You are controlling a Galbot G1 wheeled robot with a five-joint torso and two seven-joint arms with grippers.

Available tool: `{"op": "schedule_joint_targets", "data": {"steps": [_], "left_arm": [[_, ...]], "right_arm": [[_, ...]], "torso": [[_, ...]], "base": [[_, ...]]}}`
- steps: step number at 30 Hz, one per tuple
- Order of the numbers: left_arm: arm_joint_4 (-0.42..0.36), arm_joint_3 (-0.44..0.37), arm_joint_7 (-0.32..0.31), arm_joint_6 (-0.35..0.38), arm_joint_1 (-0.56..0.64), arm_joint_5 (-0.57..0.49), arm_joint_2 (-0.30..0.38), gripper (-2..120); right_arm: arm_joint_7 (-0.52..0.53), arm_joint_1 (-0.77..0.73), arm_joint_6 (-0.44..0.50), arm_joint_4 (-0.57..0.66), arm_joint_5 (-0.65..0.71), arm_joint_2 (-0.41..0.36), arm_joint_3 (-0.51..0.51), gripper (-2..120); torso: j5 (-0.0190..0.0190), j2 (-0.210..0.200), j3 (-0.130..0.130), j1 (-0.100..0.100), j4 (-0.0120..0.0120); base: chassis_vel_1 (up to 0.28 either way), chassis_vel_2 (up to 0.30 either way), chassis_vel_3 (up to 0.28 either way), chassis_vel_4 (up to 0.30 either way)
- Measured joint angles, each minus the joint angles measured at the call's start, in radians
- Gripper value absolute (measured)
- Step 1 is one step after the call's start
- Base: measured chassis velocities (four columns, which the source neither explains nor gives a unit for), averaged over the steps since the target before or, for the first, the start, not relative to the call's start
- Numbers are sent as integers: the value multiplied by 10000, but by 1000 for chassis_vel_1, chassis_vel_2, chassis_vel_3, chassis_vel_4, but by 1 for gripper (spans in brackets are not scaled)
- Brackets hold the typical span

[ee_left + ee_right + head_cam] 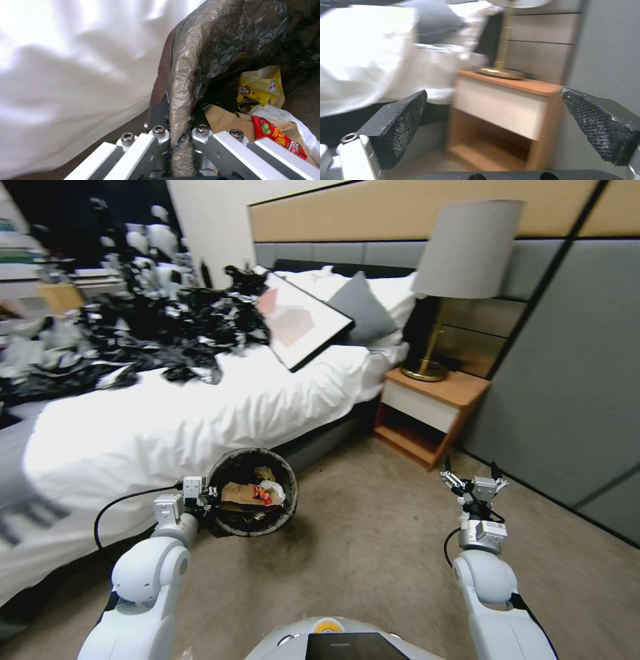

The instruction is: Pick up the trash bin, then pick up the garbage from the floor and place it into the trash bin.

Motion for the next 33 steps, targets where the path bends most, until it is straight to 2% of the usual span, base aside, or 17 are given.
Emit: {"op": "schedule_joint_targets", "data": {"steps": [33], "left_arm": [[89, 8, 46, -2, -4, 91, 40, 0]], "right_arm": [[113, 33, -85, -80, -51, 16, -215, 100]], "torso": [[0, 0, 0, 0, -2]], "base": [[124, 124, 124, 126]]}}
